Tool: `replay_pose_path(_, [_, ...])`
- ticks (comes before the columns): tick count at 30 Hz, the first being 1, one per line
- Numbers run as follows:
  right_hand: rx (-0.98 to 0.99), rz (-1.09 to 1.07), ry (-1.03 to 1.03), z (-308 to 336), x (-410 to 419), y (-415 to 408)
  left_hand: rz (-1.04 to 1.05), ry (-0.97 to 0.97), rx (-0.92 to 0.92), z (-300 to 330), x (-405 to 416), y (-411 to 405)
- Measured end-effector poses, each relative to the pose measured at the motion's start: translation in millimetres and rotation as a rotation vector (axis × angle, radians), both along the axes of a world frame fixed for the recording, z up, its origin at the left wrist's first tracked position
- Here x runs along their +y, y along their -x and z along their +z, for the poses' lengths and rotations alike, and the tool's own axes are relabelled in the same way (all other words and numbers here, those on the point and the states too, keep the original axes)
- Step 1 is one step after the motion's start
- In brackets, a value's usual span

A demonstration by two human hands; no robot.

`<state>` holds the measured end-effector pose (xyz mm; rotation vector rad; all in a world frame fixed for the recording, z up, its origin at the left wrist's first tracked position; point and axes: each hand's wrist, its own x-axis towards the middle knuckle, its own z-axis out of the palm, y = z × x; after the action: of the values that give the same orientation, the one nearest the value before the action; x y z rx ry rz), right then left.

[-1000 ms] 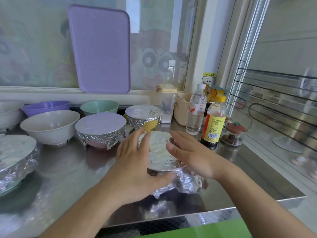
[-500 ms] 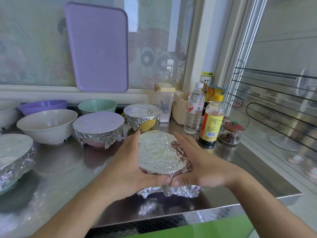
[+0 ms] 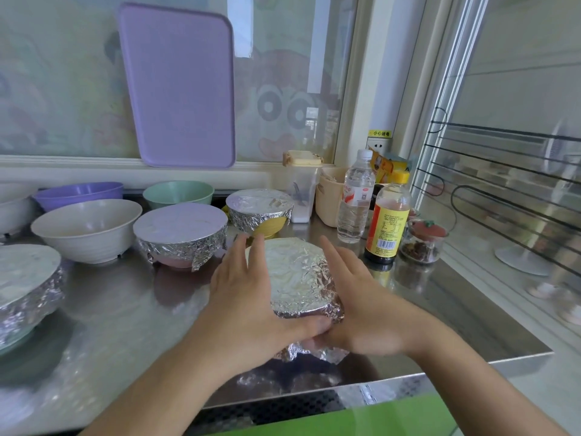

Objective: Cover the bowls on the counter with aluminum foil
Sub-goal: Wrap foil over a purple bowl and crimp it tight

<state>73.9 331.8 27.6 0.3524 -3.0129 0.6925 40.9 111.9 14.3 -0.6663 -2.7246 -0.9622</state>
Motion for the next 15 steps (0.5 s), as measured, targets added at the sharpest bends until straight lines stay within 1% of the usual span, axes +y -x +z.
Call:
replay_pose_path(2, [-0.086,0.037,0.020,11,10,-5,0.015,-0.031,0.026,-2,1,1])
replay_pose_path(3, [-0.106,0.053,0.066,17,15,-8,0.013,-0.053,0.025,-2,0,2])
replay_pose_path(4, [-0.103,0.065,0.143,24,18,-7,0.005,-0.068,0.025,-3,-2,3])
replay_pose_path(6, [-0.037,0.038,0.301,30,18,0,-0.014,-0.067,0.032,-4,-5,4])
replay_pose_path(7, [-0.003,0.008,0.335,30,18,7,-0.023,-0.059,0.043,-4,-6,4])
replay_pose_path(9, [0.045,-0.009,0.324,26,8,23,-0.035,-0.048,0.061,-4,-6,4])
replay_pose_path(11, [0.031,0.020,0.298,18,0,37,-0.059,-0.045,0.071,-4,-6,4])
replay_pose_path(15, [0.042,0.032,0.173,14,-13,40,-0.109,-0.068,0.093,-5,-9,6])
